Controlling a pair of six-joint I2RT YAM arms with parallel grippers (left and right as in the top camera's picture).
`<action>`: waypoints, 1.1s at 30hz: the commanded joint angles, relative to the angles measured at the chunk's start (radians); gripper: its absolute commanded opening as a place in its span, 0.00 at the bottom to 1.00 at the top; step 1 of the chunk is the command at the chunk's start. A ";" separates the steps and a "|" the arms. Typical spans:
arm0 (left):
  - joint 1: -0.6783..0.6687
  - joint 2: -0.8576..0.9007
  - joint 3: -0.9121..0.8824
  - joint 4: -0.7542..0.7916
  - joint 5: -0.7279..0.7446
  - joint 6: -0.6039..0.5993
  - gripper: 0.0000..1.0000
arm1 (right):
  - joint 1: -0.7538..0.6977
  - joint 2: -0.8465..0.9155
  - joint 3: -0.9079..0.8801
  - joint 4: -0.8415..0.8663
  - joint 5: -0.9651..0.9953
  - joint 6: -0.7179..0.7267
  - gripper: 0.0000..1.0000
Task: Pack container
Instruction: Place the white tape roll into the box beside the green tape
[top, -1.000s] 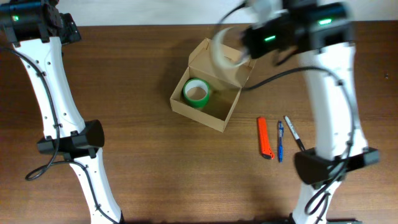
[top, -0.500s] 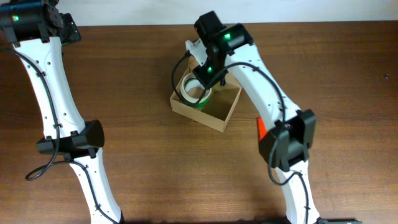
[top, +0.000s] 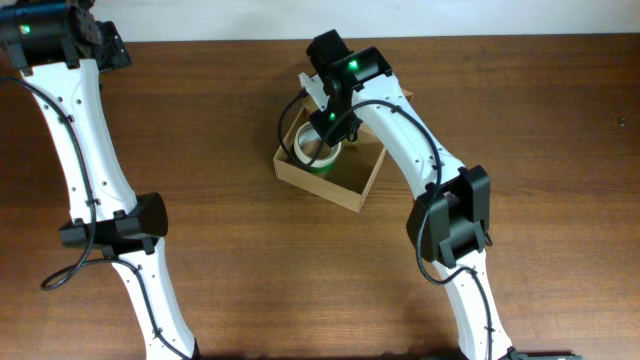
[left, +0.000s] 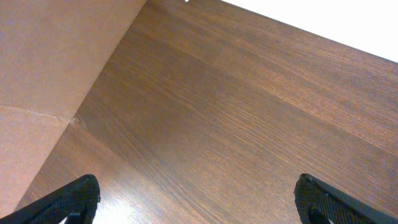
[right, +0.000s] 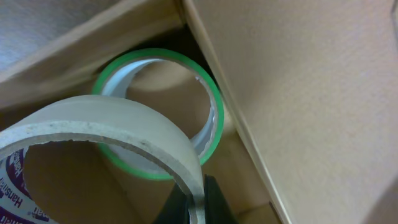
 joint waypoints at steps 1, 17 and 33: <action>0.007 -0.028 0.008 -0.001 -0.004 0.009 1.00 | -0.001 0.029 0.001 0.018 0.020 0.021 0.04; 0.007 -0.028 0.008 -0.001 -0.005 0.009 1.00 | -0.001 0.035 0.001 0.080 0.054 0.039 0.04; 0.007 -0.028 0.008 -0.001 -0.005 0.009 1.00 | -0.002 0.068 0.001 0.090 0.053 0.043 0.04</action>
